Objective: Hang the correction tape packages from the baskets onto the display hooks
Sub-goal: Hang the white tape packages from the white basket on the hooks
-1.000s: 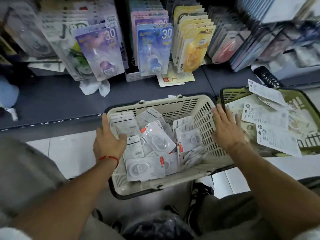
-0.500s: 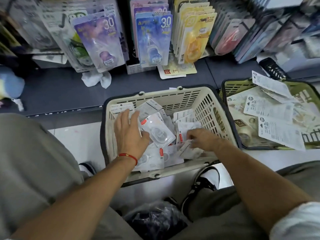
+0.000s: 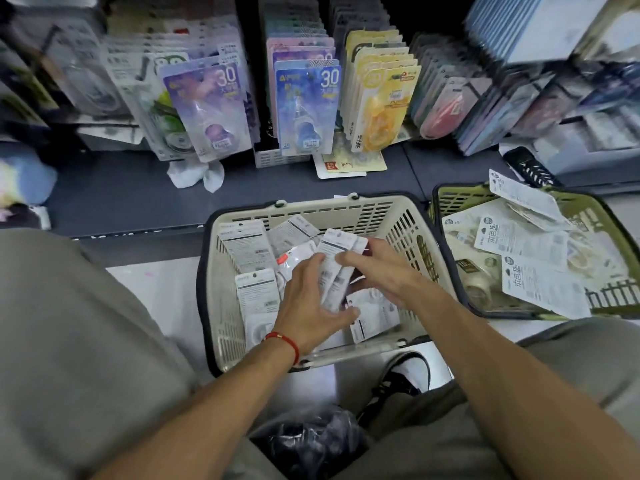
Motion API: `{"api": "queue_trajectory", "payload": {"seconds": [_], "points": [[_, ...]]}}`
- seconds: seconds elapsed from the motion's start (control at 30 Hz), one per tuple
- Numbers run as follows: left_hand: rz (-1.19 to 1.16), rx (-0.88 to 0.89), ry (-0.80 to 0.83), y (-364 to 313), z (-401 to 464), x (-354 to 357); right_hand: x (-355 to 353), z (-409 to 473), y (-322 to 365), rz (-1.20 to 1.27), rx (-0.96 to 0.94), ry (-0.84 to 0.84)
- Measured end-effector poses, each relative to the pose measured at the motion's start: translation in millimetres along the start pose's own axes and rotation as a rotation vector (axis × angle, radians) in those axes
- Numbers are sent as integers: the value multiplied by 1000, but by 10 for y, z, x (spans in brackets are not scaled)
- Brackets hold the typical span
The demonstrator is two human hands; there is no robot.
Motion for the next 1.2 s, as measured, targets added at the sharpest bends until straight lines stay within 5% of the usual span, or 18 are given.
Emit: {"api": "queue_trajectory", "payload": {"seconds": [0.1,0.17,0.3,0.43,0.63,1.1,1.2], "points": [[-214,-139,4,136,61,-91,59,-11,-69,200,67,157],[-526,-325,-49,192,45,-107,-75,32,-164,148,100,105],[-885,-493,-129,354,-57,-119,-496,261,-538,-849,188,-207],[-878,-524,-176,480,-145,-184,-361,422,-945,-1149,166,47],[-752,-532,-184,620,-118,-291,-423,627,-965,-1366,43,-96],[-798,-472,-138,541,57,-100,-769,298,-479,-320,-1,-382],[-864,-433,-85,464,74,-65,-667,168,-229,-60,-8,-284]]}}
Point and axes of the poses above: each hand's wrist, its own z-axis towards the middle knuckle, its own x-axis out of the palm, y = z × x, the point moved 4 cm from there along z, towards the middle knuckle, and after that the axes turned 2 degrees about -z, right-handed, at the moved point
